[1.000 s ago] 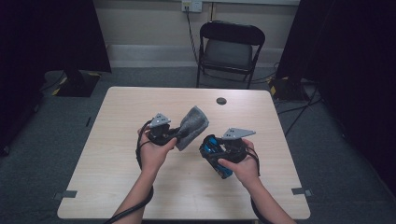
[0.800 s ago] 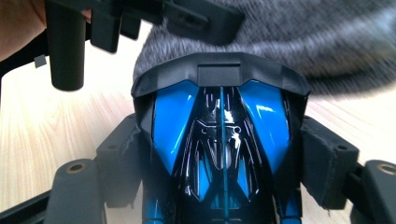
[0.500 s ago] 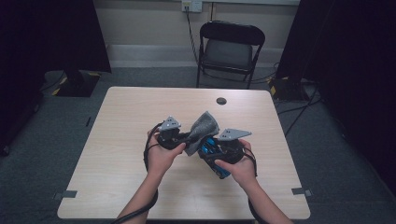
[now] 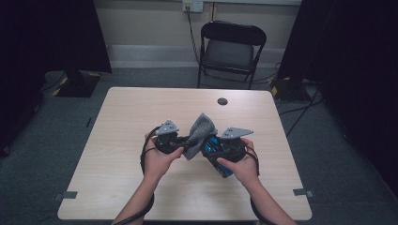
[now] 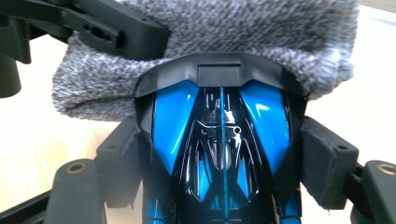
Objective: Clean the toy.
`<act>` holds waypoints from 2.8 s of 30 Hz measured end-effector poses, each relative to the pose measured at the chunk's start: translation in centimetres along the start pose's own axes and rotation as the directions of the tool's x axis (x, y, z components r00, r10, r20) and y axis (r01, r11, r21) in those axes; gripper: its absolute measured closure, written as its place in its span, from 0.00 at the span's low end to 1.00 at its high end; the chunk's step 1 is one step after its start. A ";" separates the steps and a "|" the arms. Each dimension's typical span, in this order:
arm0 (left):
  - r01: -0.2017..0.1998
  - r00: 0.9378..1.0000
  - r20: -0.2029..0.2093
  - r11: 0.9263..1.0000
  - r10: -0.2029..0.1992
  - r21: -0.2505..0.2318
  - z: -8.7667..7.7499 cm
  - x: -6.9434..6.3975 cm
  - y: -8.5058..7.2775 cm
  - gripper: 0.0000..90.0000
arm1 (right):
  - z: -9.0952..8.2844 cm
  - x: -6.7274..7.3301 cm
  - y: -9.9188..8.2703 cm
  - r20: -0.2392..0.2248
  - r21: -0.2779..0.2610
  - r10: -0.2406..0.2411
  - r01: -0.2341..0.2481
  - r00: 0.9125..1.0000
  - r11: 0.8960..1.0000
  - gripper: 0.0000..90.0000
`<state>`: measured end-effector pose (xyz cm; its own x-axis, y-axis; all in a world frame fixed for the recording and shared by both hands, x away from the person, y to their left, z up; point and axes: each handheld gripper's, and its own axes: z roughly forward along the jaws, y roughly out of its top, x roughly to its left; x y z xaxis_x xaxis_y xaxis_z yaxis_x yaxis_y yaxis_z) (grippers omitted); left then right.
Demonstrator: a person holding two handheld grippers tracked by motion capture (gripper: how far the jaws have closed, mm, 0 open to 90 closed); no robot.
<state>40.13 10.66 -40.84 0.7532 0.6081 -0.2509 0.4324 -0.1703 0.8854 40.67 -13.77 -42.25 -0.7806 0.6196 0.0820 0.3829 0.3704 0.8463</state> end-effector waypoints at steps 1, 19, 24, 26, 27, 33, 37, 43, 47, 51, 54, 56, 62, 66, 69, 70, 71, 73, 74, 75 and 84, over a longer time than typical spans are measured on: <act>-0.001 1.000 0.001 1.000 0.001 -0.001 -0.1 0.0 -0.1 0.86 | 0.0 -0.1 0.0 0.001 0.000 0.000 0.000 1.000 1.000 0.28; -0.006 0.999 0.051 1.000 0.006 0.006 -1.4 -0.3 -1.0 0.86 | -0.6 -1.4 0.3 0.039 -0.019 0.038 -0.038 0.998 0.999 0.28; -0.012 0.998 0.062 1.000 0.010 0.027 -1.9 -0.2 -1.4 0.86 | -0.9 -1.8 0.4 0.049 -0.024 0.043 -0.042 0.998 0.999 0.28; -0.010 0.998 0.062 0.999 0.008 0.030 -2.2 0.0 -1.6 0.86 | -1.0 -1.9 0.4 0.050 -0.027 0.045 -0.044 0.998 0.999 0.28; -0.013 0.998 0.056 0.999 0.011 0.038 -2.4 0.2 -1.7 0.86 | -1.1 -2.0 0.4 0.047 -0.027 0.046 -0.045 0.998 0.999 0.28; -0.004 0.999 0.036 0.998 0.002 0.061 -4.1 1.3 -2.6 0.86 | -1.7 -2.7 0.2 0.058 -0.039 0.062 -0.060 0.996 0.997 0.28; 0.017 1.000 0.002 0.999 -0.017 0.045 -5.2 2.1 -2.9 0.86 | -1.9 -2.8 0.1 0.057 -0.041 0.065 -0.063 0.996 0.997 0.28; 0.046 0.997 -0.067 0.999 -0.044 0.017 -6.1 3.3 -3.1 0.86 | -1.8 -2.4 -0.2 0.041 -0.044 0.061 -0.059 0.997 0.997 0.28; 0.052 0.992 -0.115 0.999 -0.053 -0.006 -6.1 3.9 -2.5 0.86 | -1.6 -1.9 -0.2 0.028 -0.042 0.051 -0.050 0.998 0.998 0.28; 0.057 0.988 -0.139 0.998 -0.061 -0.035 -5.9 4.2 -1.7 0.85 | -1.6 -1.3 0.0 0.011 -0.044 0.043 -0.043 0.999 0.998 0.28; 0.055 0.988 -0.144 0.998 -0.060 -0.035 -5.2 4.3 -1.1 0.85 | -1.5 -0.9 0.0 -0.001 -0.047 0.039 -0.039 0.999 0.998 0.28; 0.058 0.987 -0.145 0.998 -0.063 -0.038 -4.7 4.2 -0.6 0.85 | -1.4 -0.7 -0.1 -0.009 -0.048 0.038 -0.038 0.999 0.998 0.28; 0.046 0.989 -0.141 0.997 -0.055 -0.060 -3.0 3.2 0.9 0.85 | -0.9 -0.2 -0.3 -0.018 -0.043 0.037 -0.038 0.999 0.998 0.28; 0.039 0.989 -0.139 0.998 -0.047 -0.057 -1.7 2.6 1.6 0.85 | -0.7 0.2 -0.3 -0.028 -0.044 0.032 -0.033 0.999 0.998 0.28; 0.035 0.990 -0.132 0.998 -0.040 -0.045 -0.9 2.1 1.8 0.85 | -0.5 0.6 -0.3 -0.037 -0.042 0.026 -0.028 0.999 0.999 0.28; 0.032 0.991 -0.125 0.999 -0.036 -0.041 -0.7 2.0 1.8 0.85 | -0.4 0.7 -0.3 -0.038 -0.040 0.025 -0.026 0.999 0.999 0.28; 0.028 0.992 -0.121 0.999 -0.033 -0.036 -0.4 1.8 1.9 0.85 | -0.4 0.8 -0.3 -0.039 -0.039 0.024 -0.025 0.999 0.999 0.28; 0.019 0.994 -0.112 0.999 -0.022 -0.027 -0.1 1.5 2.0 0.85 | -0.3 1.0 -0.2 -0.043 -0.038 0.018 -0.020 0.999 0.999 0.28; 0.015 0.994 -0.109 1.000 -0.017 -0.023 0.1 1.4 2.0 0.85 | -0.3 1.1 -0.2 -0.040 -0.035 0.012 -0.014 0.999 0.999 0.28; 0.014 0.995 -0.100 1.000 -0.016 -0.022 0.2 1.2 2.0 0.85 | -0.2 1.1 -0.2 -0.043 -0.034 0.011 -0.013 0.999 0.999 0.28; -0.013 0.999 -0.030 1.000 0.014 0.026 0.8 0.1 1.7 0.86 | -0.1 1.3 -0.1 -0.031 -0.032 0.008 -0.009 0.999 0.999 0.28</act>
<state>41.29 9.85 -39.69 0.7435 0.6291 -0.2268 0.4357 -0.1984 0.8780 39.60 -13.06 -42.20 -0.7922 0.6010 0.1053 0.3743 0.3423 0.8618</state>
